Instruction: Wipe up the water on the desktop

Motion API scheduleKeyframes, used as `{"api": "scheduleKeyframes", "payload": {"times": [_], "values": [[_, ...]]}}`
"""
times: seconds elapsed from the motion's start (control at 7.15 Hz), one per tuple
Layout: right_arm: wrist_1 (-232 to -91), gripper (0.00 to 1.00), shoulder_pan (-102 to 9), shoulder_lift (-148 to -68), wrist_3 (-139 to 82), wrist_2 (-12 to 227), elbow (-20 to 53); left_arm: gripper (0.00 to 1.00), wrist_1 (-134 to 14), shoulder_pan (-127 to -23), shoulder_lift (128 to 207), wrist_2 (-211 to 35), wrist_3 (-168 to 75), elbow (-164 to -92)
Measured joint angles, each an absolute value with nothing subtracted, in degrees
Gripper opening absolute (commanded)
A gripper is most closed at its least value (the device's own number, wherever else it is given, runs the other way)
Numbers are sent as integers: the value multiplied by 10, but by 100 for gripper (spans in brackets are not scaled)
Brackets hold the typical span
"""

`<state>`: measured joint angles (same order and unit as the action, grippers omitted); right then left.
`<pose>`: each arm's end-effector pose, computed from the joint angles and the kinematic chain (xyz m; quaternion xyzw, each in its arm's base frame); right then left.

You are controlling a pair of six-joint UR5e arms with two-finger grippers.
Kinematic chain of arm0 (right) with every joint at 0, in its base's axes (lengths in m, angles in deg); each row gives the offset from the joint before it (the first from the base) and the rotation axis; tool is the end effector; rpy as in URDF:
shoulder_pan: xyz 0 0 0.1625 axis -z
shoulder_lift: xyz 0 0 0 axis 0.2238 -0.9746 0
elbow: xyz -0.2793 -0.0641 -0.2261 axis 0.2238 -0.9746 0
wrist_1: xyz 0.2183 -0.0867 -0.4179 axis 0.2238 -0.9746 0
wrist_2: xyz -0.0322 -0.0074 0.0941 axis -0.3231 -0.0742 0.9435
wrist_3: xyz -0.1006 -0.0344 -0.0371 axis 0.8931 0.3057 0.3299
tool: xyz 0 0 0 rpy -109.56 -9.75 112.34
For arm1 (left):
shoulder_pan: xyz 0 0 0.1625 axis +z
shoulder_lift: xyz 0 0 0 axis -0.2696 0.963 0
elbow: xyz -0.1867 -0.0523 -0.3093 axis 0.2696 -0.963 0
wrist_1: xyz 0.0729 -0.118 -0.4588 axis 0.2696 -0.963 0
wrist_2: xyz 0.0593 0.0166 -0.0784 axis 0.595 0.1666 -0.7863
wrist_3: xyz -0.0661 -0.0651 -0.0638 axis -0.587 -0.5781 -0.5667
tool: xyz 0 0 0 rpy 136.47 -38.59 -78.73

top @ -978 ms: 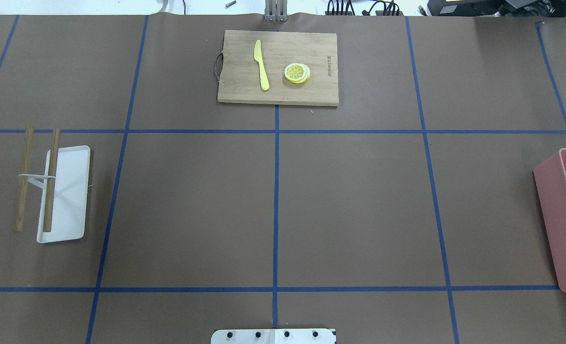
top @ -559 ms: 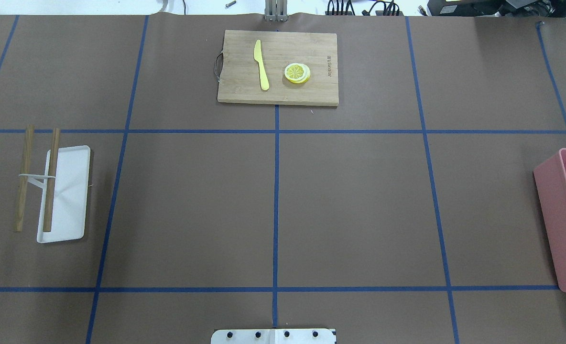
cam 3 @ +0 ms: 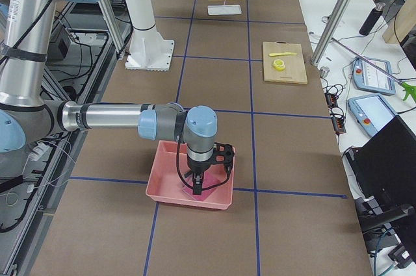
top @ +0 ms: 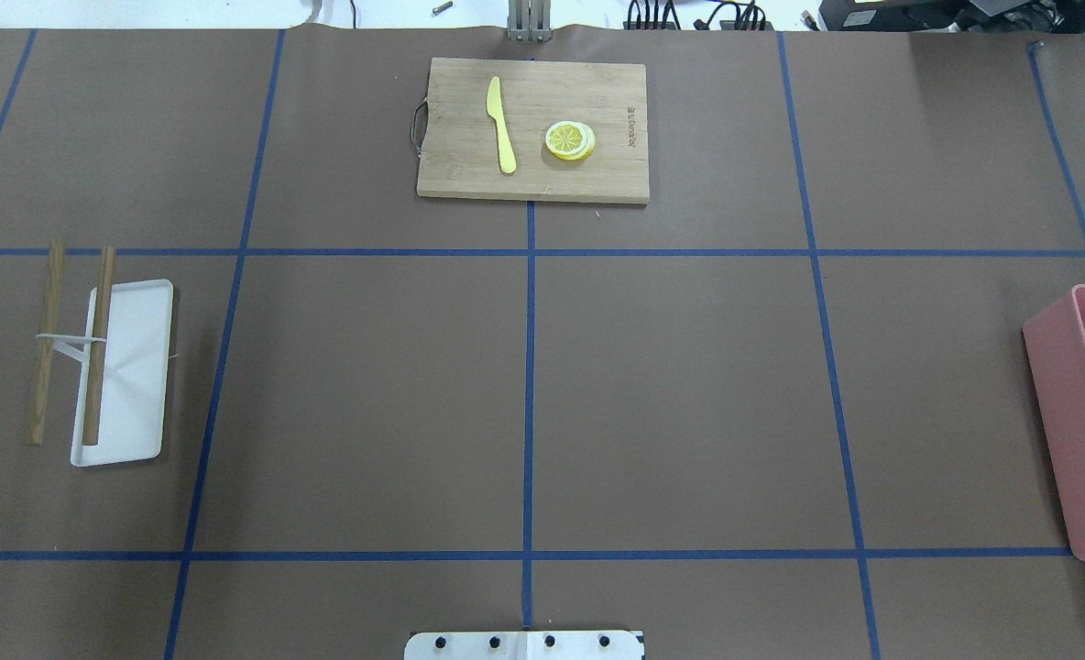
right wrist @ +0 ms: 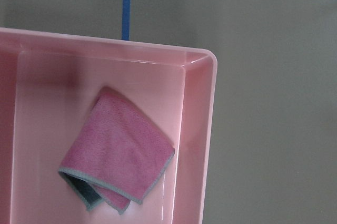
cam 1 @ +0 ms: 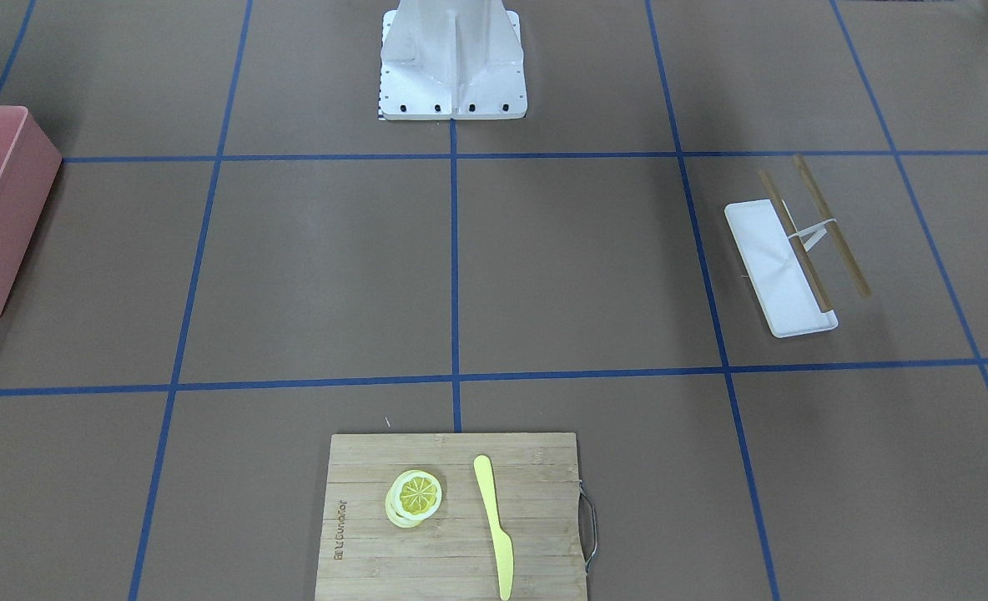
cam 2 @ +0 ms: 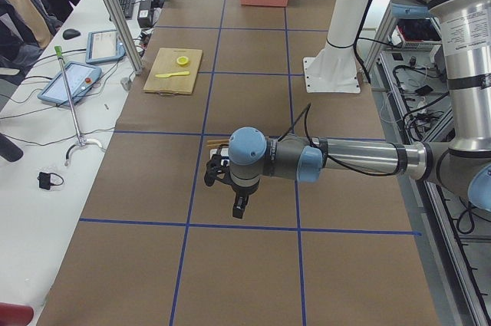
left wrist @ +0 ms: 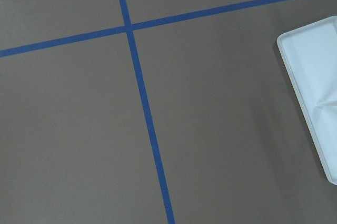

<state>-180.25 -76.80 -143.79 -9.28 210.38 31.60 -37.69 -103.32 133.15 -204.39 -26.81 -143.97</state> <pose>0.0650 -0.4574 0.5894 -0.0181 -0.3095 -0.0190 0.9505 -0.0305 -0.4763 0.5602 0.0625 0.4037 0.0818 0.9091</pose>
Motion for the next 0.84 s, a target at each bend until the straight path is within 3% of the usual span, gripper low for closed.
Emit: {"api": "scheduleKeyframes", "payload": {"times": [0.84], "values": [[-1804, 100, -768, -1423, -94, 2123, 306, 98, -290, -1046, 1344, -1986, -264, -1446]]}}
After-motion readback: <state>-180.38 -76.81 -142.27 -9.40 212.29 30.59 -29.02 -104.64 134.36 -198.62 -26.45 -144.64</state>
